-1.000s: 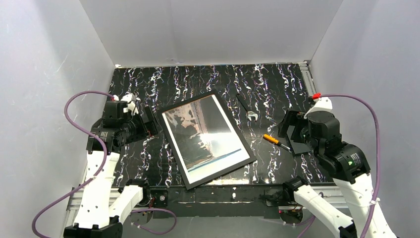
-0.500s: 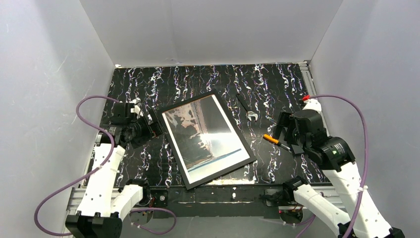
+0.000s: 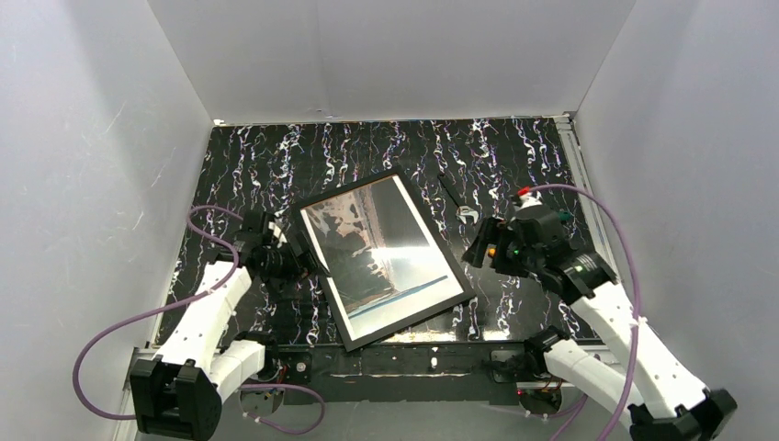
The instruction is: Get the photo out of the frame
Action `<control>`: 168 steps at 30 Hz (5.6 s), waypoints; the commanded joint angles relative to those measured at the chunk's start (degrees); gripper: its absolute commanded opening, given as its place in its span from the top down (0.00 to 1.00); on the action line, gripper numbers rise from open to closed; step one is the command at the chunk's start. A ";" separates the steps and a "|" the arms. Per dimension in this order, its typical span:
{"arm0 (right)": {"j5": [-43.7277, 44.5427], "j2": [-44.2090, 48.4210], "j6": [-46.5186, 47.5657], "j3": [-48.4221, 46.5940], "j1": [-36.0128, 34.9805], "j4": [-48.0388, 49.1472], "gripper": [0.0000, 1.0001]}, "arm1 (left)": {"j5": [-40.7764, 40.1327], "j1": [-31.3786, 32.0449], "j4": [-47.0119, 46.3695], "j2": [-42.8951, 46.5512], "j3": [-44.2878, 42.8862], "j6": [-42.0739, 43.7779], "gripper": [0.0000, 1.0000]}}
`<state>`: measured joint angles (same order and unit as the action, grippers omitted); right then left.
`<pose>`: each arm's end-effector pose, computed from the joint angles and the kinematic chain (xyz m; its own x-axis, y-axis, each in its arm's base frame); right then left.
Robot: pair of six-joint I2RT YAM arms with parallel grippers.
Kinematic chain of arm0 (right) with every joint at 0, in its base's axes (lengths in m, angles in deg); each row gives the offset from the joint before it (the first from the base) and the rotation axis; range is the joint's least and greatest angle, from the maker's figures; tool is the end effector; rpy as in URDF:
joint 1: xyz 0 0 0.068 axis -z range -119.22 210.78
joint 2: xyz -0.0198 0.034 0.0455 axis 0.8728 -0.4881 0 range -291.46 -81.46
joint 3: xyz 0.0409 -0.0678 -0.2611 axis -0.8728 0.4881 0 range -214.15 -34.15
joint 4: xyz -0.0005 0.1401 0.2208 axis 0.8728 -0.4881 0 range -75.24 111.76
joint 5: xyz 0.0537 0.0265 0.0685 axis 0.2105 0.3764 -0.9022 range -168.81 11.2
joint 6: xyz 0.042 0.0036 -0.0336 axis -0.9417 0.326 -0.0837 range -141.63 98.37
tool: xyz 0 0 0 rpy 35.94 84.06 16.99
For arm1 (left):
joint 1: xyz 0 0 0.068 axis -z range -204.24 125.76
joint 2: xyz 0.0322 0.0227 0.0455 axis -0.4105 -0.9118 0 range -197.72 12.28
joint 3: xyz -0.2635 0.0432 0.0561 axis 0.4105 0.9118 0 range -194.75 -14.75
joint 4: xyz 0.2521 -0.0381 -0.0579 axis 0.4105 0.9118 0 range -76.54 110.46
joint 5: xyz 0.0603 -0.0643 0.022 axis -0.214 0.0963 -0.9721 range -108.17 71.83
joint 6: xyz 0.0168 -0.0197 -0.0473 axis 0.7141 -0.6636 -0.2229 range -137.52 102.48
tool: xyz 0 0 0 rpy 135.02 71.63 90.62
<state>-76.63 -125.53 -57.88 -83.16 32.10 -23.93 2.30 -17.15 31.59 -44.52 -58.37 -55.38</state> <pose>0.1343 0.0718 0.3065 -0.7304 0.2739 -0.6256 -0.0278 0.9034 0.4279 0.2161 -0.0394 0.2812 -0.6601 -0.4974 -0.5629 0.0089 0.7442 -0.6679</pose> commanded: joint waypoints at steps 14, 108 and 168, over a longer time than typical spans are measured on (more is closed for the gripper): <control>6.44 -22.97 -8.24 -5.47 -29.48 13.60 0.13 | -8.68 8.75 -23.40 5.48 22.99 -13.16 0.33; 30.82 -45.96 11.87 -11.41 -67.21 30.04 0.15 | -11.40 11.19 -7.73 -7.59 11.08 -8.05 0.20; 63.58 -72.34 108.96 -7.03 -76.49 113.93 0.21 | -10.94 11.19 18.24 -5.37 -9.83 -13.39 1.00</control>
<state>-15.69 -196.08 34.86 -89.79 -39.57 65.44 -12.17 -6.00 43.30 -50.33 -65.41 -67.71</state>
